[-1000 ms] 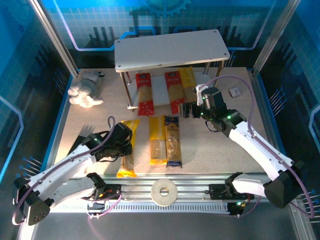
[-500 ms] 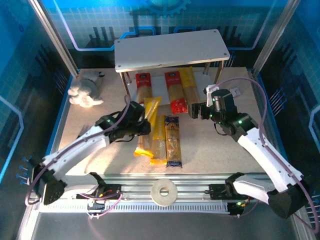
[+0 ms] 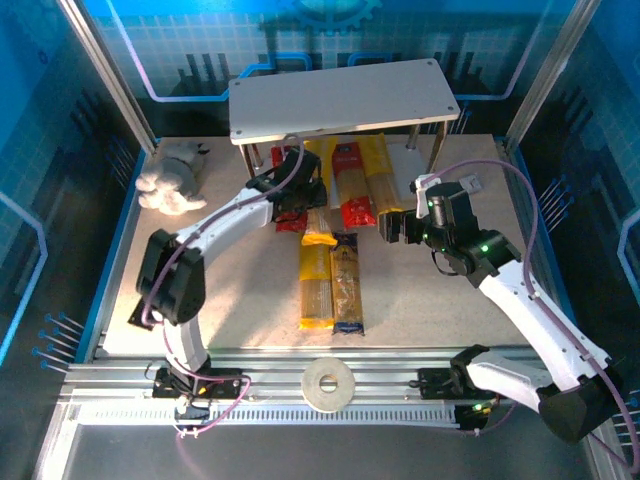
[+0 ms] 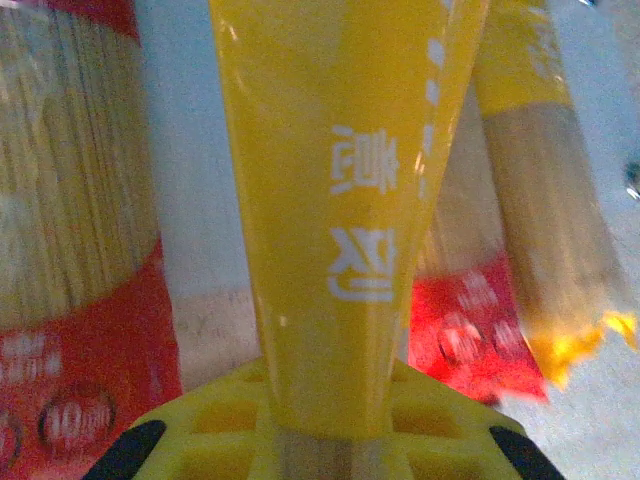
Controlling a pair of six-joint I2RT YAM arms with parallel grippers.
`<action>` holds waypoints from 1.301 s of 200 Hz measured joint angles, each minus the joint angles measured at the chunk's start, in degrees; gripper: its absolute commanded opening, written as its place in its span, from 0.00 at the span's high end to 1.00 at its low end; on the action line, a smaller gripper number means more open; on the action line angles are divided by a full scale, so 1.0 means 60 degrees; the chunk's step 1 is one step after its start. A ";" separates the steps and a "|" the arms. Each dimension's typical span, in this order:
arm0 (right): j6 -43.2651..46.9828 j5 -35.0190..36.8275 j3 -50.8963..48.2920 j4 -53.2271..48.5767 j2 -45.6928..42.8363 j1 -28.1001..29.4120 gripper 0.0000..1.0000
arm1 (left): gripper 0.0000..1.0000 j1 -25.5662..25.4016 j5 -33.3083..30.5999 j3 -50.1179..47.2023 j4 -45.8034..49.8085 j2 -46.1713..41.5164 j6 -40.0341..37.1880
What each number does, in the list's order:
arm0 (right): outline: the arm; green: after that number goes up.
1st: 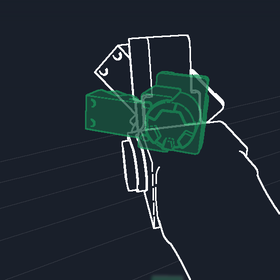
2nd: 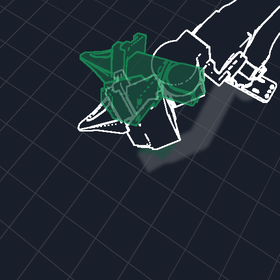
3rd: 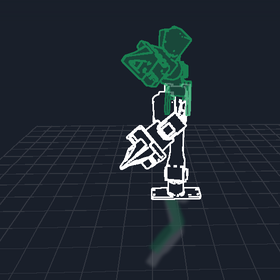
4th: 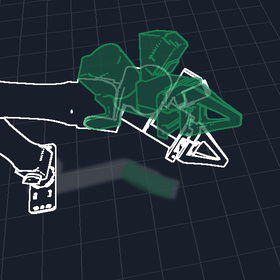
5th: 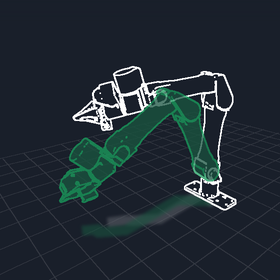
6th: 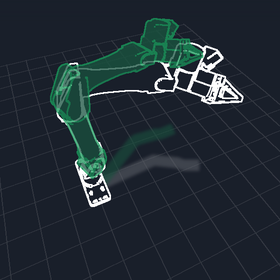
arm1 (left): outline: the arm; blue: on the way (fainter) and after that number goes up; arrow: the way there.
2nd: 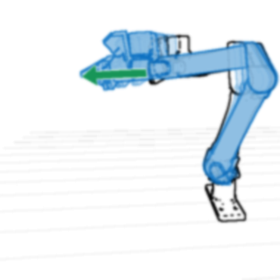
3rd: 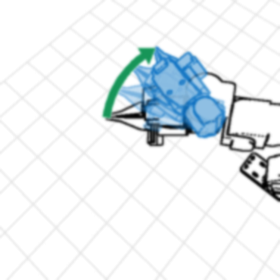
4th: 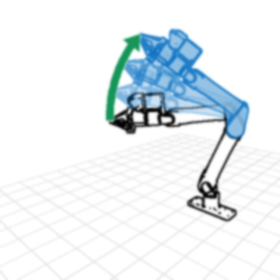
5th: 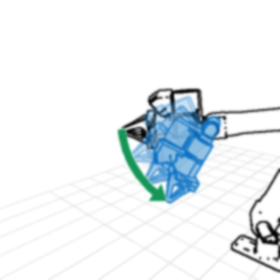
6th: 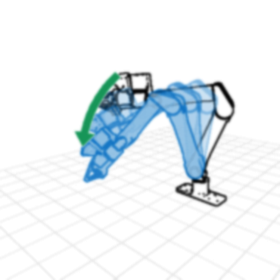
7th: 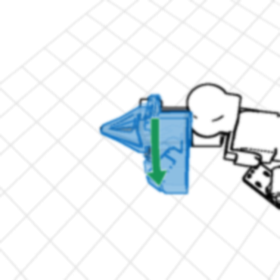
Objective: Place and organize the pasta boxes and bags onto the shelf
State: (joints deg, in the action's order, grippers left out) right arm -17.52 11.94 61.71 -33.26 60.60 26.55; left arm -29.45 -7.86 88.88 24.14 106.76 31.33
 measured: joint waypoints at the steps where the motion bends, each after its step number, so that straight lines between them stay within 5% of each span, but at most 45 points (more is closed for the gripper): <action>1: 0.0000 0.0000 0.0000 -0.0004 0.0000 0.0000 0.00 | 1.00 0.0007 -0.0011 0.0040 0.0000 0.0040 0.0000; 76: 0.0004 -0.0004 0.0000 -0.0058 0.0011 -0.0036 0.00 | 1.00 -0.0025 -0.0656 0.2801 0.0838 0.2262 -0.0033; 260: 0.0004 -0.0106 -0.0036 -0.0029 0.0251 -0.0127 0.00 | 1.00 0.0171 -0.1668 0.2211 0.0197 0.2637 0.0543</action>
State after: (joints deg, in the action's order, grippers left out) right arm -17.50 11.31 61.49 -33.43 62.11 25.78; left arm -28.42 -17.87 102.15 25.32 122.58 34.59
